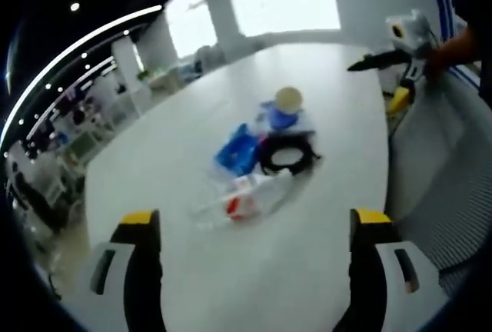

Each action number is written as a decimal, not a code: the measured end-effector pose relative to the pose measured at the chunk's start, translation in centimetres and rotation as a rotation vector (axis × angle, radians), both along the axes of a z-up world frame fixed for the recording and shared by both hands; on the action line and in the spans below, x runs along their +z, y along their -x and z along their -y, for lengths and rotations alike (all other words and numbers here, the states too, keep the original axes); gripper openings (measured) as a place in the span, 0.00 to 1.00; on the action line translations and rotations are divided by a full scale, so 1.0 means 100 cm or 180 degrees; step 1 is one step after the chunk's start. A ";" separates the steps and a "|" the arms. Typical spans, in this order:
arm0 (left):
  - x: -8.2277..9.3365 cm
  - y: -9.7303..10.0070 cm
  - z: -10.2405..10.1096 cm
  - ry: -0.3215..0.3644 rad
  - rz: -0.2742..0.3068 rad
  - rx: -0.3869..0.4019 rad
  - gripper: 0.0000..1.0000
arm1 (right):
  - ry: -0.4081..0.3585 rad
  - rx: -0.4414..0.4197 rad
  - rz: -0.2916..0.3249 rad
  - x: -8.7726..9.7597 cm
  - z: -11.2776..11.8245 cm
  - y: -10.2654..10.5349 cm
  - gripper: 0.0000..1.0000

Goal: Arrange the tabletop items into an orderly group along one side of the table until the central work area is clear of visible clutter.

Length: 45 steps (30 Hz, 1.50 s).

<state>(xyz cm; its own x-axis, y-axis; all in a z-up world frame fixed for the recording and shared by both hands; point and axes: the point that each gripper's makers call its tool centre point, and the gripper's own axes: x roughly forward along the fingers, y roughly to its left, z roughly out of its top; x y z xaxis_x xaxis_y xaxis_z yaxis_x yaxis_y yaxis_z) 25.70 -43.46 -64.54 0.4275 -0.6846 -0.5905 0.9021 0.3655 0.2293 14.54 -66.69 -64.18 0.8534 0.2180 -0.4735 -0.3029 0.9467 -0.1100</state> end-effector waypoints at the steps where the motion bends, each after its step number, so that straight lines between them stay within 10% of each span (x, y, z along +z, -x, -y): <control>1: 0.001 -0.004 0.001 -0.0022 0.0020 -0.0019 1.00 | 0.0007 0.0004 -0.0007 -0.001 0.000 0.000 1.00; 45: -0.033 -0.058 0.044 -0.0940 0.0187 -0.1155 0.75 | 0.0081 -0.0035 -0.0081 -0.006 0.005 0.001 0.97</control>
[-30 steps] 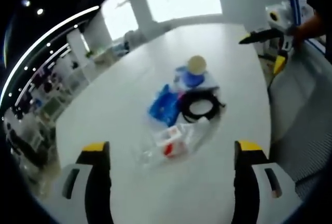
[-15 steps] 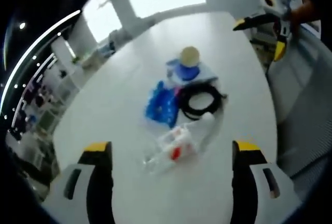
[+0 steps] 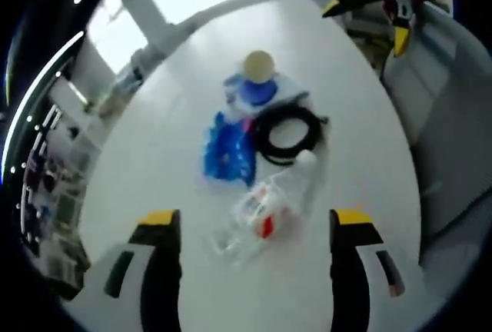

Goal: Arrange the tabletop items into an orderly group along one side of the table until the central work area is clear of visible clutter.

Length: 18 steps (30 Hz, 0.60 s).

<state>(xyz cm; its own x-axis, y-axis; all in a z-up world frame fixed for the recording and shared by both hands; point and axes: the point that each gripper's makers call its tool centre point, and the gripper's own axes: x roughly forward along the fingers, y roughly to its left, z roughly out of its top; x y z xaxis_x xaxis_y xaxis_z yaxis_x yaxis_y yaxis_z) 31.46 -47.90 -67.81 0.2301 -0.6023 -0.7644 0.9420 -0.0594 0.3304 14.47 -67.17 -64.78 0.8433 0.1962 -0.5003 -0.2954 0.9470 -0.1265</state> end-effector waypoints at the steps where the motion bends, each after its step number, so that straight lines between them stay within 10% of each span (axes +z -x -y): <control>1: -0.001 0.000 0.001 -0.0017 -0.0018 -0.0024 0.74 | 0.0001 0.0004 -0.0008 0.000 0.000 0.000 0.97; 18: -0.027 -0.004 0.013 -0.0672 0.0018 -0.0711 0.58 | 0.0043 0.0008 -0.0042 -0.002 0.002 -0.001 0.95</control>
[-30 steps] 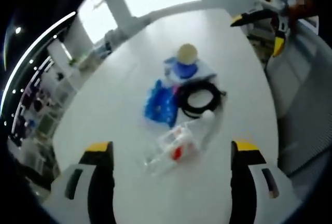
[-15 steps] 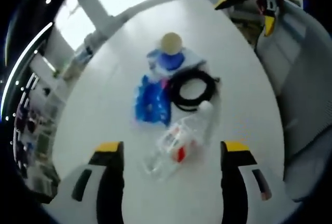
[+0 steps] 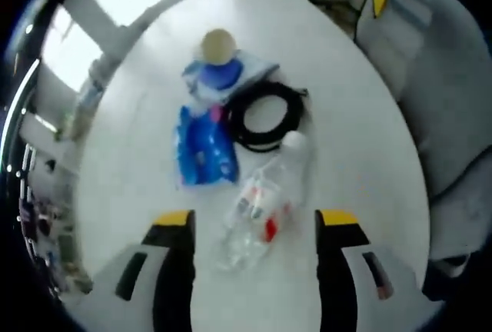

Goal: Arrange the tabletop items into an orderly group along one side of the table until the central work area is clear of visible clutter.

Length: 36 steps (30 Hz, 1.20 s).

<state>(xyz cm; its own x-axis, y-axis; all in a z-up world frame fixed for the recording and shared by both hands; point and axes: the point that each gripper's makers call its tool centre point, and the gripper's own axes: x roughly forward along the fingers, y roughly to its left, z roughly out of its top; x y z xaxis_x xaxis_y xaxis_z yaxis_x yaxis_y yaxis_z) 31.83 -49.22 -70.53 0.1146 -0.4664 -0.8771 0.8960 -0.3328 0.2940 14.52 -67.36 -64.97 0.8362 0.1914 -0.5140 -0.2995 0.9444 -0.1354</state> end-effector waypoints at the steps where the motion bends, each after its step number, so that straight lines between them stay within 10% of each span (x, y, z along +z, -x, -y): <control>1: -0.002 -0.001 0.000 -0.0054 0.0020 -0.0053 0.56 | 0.0002 0.0000 0.0003 0.000 0.000 0.000 0.95; 36: -0.057 -0.006 0.006 -0.0938 0.0200 -0.0920 0.40 | 0.0038 -0.0114 -0.0030 -0.003 0.009 0.001 0.89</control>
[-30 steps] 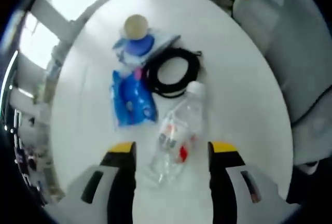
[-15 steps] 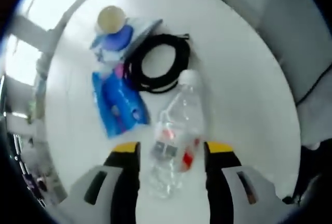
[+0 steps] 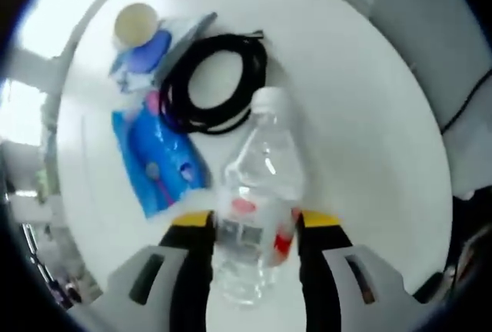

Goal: Arrange the tabletop items into an orderly group along one side of the table until the central work area is clear of visible clutter.

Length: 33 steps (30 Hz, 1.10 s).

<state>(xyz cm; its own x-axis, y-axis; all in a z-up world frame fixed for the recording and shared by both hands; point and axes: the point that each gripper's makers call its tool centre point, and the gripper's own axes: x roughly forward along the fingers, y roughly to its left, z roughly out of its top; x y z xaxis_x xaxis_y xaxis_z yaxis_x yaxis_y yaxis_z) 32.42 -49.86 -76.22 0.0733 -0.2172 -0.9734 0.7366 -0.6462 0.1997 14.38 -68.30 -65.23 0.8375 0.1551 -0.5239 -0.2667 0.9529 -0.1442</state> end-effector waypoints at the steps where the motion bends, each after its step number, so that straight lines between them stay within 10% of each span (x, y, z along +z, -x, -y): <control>1: 0.000 0.000 0.000 -0.0009 -0.0006 -0.0027 0.40 | -0.0001 -0.0007 0.0010 0.001 0.000 0.000 0.89; 33: -0.012 0.017 0.012 -0.0387 -0.0229 -0.0357 0.40 | 0.0110 -0.0043 -0.0055 -0.003 0.006 0.000 0.84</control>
<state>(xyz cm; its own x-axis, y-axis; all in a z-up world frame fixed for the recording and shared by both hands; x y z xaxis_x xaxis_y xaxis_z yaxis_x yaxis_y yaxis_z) 30.75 -51.02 -77.44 -0.0154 -0.1006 -0.9948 0.6681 -0.7412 0.0646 14.34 -68.92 -65.58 0.8302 0.1254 -0.5432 -0.2565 0.9510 -0.1725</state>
